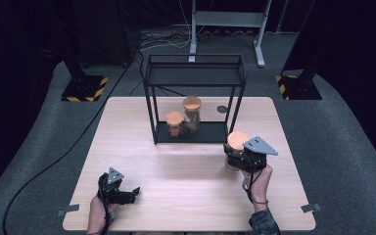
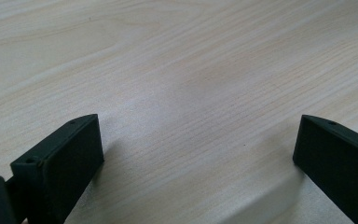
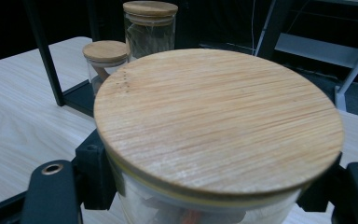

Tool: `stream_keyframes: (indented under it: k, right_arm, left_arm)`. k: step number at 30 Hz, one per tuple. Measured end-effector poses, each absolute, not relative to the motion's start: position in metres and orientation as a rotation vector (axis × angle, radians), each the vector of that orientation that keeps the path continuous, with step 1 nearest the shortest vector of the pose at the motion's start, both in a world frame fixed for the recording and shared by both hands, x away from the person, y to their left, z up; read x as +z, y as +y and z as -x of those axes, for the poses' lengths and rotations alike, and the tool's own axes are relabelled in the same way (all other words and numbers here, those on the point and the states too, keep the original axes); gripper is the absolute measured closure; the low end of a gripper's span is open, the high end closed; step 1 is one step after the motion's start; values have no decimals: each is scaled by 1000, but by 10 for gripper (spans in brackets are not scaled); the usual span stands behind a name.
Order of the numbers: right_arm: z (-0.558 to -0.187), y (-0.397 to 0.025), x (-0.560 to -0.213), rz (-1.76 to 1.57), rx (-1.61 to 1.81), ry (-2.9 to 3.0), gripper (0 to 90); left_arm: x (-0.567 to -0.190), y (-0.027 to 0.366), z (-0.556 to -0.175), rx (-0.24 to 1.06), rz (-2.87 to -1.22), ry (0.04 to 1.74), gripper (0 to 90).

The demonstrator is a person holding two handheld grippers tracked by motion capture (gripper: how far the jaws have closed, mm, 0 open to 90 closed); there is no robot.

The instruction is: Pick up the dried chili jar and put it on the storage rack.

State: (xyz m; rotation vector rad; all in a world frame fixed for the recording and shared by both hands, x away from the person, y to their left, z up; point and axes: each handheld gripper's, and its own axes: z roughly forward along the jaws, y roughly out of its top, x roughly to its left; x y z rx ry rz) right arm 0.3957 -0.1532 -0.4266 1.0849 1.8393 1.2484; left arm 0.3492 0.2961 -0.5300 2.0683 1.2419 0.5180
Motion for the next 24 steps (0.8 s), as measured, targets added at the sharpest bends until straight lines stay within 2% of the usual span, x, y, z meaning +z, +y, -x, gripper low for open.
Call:
stream_keyframes:
  k: [24]
  right_arm:
    - [-413,-139,-422,-1073,1251,1852,248]
  left_arm:
    - [-530,296,-349,518,-2068,1242,9]
